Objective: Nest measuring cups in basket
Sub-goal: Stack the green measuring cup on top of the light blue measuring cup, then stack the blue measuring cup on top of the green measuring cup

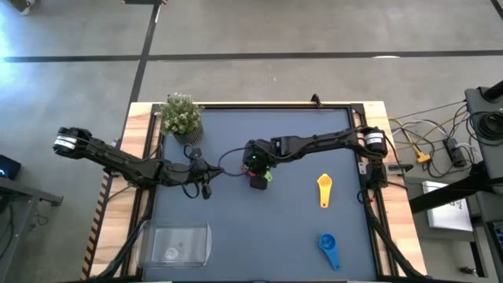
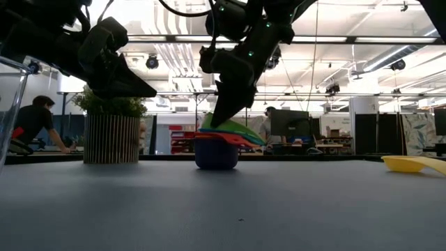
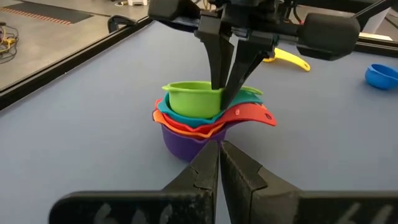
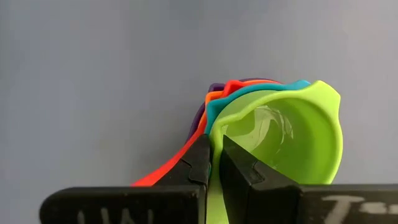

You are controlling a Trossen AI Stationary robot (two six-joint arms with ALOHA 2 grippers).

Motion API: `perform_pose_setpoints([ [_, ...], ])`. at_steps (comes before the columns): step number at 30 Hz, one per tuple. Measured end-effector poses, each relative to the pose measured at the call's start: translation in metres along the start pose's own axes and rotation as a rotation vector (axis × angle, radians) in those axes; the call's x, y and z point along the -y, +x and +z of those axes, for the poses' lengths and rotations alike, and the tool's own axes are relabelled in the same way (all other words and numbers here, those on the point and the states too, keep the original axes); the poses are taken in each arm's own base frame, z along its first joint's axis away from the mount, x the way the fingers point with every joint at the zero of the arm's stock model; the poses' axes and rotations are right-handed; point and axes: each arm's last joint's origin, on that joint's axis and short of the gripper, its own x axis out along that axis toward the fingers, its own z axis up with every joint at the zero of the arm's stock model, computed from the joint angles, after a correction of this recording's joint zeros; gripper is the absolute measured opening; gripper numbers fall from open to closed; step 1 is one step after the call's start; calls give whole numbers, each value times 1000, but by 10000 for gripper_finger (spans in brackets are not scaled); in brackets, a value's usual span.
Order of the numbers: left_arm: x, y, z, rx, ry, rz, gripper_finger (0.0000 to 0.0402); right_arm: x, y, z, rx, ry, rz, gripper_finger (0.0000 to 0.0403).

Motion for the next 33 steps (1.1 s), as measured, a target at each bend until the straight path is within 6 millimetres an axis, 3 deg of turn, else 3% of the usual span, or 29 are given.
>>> perform_pose_setpoints([
  [6, 0, 0, 0, 0, 0, 0, 0, 0, -2, 1, 6, 0, 0, 40],
  [17, 0, 0, 0, 0, 0, 0, 0, 0, -8, 1, 9, -15, 0, 155],
  [20, 0, 0, 0, -1, 0, 0, 0, -1, -25, 1, -2, -19, 0, 175],
  [25, 0, 0, 0, -2, 0, 0, 0, -8, -71, -2, -7, -2, 3, 188],
  [33, 0, 0, 0, -1, 0, -1, 0, -49, -118, -32, -86, -103, 68, 183],
])
